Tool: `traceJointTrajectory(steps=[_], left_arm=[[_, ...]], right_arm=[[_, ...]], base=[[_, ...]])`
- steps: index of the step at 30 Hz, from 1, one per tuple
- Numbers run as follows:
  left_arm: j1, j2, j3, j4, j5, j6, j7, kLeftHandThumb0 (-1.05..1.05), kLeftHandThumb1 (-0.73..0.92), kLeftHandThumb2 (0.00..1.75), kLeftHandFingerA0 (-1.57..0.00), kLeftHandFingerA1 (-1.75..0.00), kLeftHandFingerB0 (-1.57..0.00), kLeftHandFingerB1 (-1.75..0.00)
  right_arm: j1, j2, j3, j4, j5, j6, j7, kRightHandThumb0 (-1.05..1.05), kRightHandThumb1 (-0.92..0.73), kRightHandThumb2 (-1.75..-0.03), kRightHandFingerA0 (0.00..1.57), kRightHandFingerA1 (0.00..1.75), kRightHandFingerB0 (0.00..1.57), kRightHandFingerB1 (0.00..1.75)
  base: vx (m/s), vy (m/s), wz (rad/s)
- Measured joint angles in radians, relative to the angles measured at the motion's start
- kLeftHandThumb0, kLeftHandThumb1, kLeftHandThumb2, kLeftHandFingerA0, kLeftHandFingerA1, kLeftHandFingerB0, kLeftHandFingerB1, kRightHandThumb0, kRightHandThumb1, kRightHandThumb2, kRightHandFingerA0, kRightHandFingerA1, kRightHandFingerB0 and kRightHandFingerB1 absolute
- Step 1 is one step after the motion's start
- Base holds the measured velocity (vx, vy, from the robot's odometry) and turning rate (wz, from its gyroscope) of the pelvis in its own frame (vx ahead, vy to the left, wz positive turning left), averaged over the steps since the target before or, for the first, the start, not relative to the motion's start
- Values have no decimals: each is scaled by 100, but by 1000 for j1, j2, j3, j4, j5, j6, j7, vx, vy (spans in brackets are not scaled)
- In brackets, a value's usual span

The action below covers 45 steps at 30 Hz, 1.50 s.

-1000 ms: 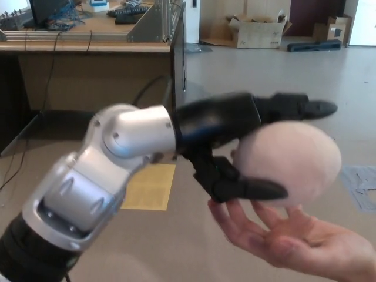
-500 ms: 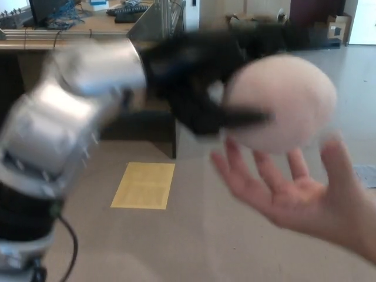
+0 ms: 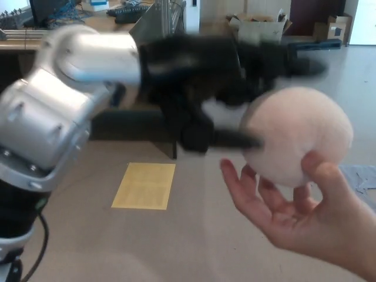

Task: The robot extends its left hand to pick up an emotional support dumpling from the palm of a person and brings its hand down by its side. Then it extends its arm again to hand the dumpling back to the person.

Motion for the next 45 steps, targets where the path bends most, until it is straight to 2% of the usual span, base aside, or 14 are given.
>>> traceJointTrajectory(steps=[13,14,15,16,21,22,23,24,27,28,29,36,37,45], left_arm=[[-3,19,-46,-4,66,-54,-48,-90,47,58,0,0,0,0],[-3,20,-26,-4,67,-58,-46,-96,50,62,0,0,0,0],[-4,20,-9,0,67,-61,-45,-96,50,62,0,0,0,0],[-4,21,-2,2,67,-61,-44,-95,48,62,0,0,0,0],[-60,59,167,95,52,-61,-37,-93,47,57,0,0,0,0],[-75,73,200,116,47,-60,-37,-96,48,63,0,0,0,0],[-87,87,225,131,42,-58,-37,-96,48,63,0,0,0,0],[-92,94,236,138,40,-58,-37,-96,50,62,0,0,0,0],[-100,136,307,171,25,-60,-38,-90,46,59,0,0,0,0],[-99,155,338,183,19,-59,-37,-90,46,59,0,0,0,0],[-99,155,338,183,19,-59,-37,-93,45,63,0,0,0,0],[95,304,635,216,-51,-57,-28,-93,49,59,0,0,0,0],[106,307,643,213,-53,-57,-27,-93,60,100,0,-4,0,-7],[391,271,768,112,-74,-66,-21,-96,80,110,0,-7,0,-1]], right_arm=[[-18,0,-2,6,2,2,19,-80,-85,-65,43,58,35,39],[-20,0,-2,6,1,4,19,-79,-66,-104,42,64,31,53],[-23,0,-2,6,1,6,19,-79,-66,-104,42,64,31,53],[-24,0,-2,6,1,6,19,-79,-84,-65,46,60,36,40],[-29,0,0,8,-3,6,17,-81,-84,-66,47,58,36,40],[-29,0,1,8,-3,6,17,-78,-65,-105,43,65,29,52],[-29,0,1,9,-4,6,17,-78,-65,-105,43,65,29,52],[-29,0,1,9,-4,6,16,-81,-84,-65,46,59,37,40],[-29,3,1,9,-7,6,16,-77,-65,-105,43,65,29,52],[-29,3,1,10,-7,6,16,-77,-65,-105,43,65,29,52],[-29,3,1,10,-7,6,16,-79,-84,-65,46,59,36,40],[-28,2,1,15,-9,6,16,-80,-84,-65,47,59,35,39],[-28,2,2,15,-9,6,16,-80,-83,-65,47,60,36,41],[-21,3,1,15,-9,5,16,-79,-84,-65,46,60,36,41]], base=[[0,0,0],[0,0,0],[0,0,0],[0,0,0],[0,0,0],[0,0,0],[0,0,0],[0,0,0],[0,0,0],[0,0,0],[0,0,0],[0,0,0],[0,0,0],[0,0,0]])
